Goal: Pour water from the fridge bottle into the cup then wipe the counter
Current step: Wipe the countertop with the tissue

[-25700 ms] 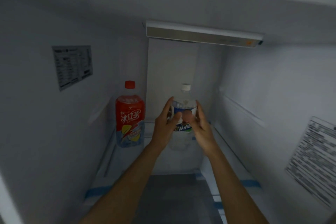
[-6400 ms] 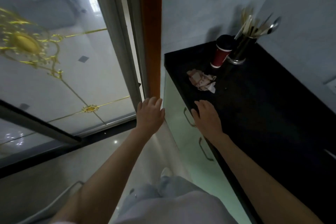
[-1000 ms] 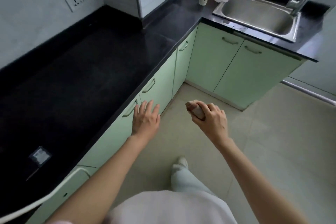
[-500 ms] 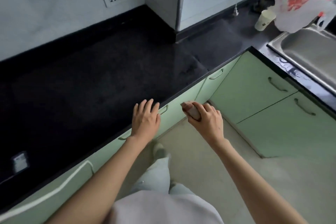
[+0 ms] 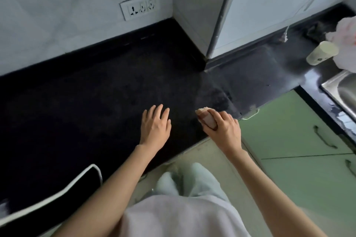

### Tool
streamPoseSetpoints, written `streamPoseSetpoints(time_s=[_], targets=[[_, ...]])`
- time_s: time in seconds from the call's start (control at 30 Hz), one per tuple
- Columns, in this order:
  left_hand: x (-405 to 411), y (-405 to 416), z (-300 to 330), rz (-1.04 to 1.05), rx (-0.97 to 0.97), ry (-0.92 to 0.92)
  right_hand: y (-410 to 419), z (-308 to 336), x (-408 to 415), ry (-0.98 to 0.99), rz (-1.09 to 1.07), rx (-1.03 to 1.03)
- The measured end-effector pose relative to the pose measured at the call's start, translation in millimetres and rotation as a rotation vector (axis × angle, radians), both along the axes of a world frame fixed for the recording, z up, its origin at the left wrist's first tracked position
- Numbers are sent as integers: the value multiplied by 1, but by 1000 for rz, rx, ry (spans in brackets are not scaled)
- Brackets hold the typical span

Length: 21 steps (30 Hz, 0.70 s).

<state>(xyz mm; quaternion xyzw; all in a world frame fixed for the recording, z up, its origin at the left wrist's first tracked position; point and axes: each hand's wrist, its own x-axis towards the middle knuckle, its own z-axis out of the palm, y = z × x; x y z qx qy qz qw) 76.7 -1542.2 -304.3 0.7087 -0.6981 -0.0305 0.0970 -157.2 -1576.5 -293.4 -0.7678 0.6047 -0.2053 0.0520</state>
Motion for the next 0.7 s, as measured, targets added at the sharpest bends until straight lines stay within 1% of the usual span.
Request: streamPoseSetpoints(time_s=[0.2,0.37,0.47,0.57,0.7], targets=[[8,-20,-14,114,83,0,-51,-8,14,31,150,27],[12,-31,-13,266,157,-2,-103,-9,27,25,282,101],[10,-32,-12,358,183,7,-126,-8,34,3,350,112],[6,-32,-14,429,205,13,-144,-13,38,31,420,112],[6,-32,-21,501,199,30,-164,-22,45,29,461,141]])
